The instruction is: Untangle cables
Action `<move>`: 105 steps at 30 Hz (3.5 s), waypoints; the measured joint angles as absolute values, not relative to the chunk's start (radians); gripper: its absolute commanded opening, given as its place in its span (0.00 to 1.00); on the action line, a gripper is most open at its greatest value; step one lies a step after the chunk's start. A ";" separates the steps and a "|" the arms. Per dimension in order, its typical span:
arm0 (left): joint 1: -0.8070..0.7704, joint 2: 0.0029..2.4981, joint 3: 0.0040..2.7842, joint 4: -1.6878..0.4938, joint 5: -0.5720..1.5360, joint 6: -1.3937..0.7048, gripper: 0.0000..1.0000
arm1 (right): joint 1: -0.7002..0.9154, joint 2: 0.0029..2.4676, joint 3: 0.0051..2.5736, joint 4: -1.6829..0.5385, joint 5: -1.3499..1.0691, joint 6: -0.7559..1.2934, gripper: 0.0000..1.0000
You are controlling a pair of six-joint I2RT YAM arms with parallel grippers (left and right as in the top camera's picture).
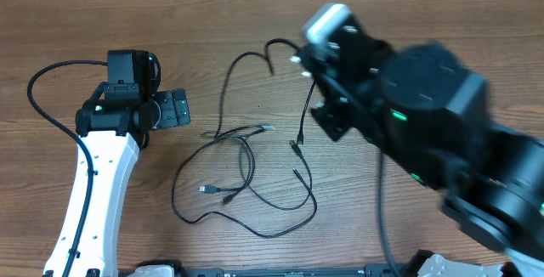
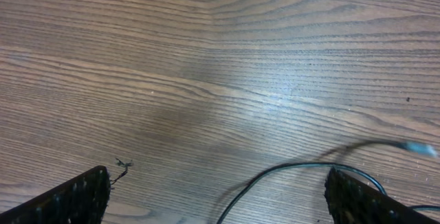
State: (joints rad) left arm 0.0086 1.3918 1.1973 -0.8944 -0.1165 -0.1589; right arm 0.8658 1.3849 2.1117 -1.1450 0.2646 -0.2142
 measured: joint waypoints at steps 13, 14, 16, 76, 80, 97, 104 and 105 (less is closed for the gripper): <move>0.009 1.392 1.197 -0.866 -0.070 -0.159 0.99 | 0.866 1.324 2.120 -1.091 0.310 -0.211 0.04; 0.009 1.392 1.197 -0.862 -0.037 -0.159 1.00 | 0.865 1.323 2.120 -1.091 0.316 -0.211 0.04; 0.009 1.392 1.198 -0.857 0.059 -0.146 1.00 | 0.865 1.322 2.120 -1.092 0.336 -0.211 0.04; -0.171 1.639 1.409 -0.950 0.518 0.788 1.00 | 0.866 1.317 2.120 -1.147 0.337 -0.157 0.04; -0.170 1.639 1.409 -0.948 0.518 0.785 0.22 | 0.866 1.317 2.120 -1.147 0.337 -0.155 0.04; -0.168 1.639 1.409 -0.694 0.170 0.501 0.04 | 0.866 1.317 2.120 -1.192 0.459 -0.136 0.04; -0.155 1.626 1.456 -0.615 -0.059 0.256 0.04 | 0.866 1.322 2.120 -1.279 0.659 -0.097 0.04; -0.155 1.621 1.468 -0.609 -0.070 0.243 0.04 | 0.864 1.322 2.120 -1.284 0.686 -0.096 0.04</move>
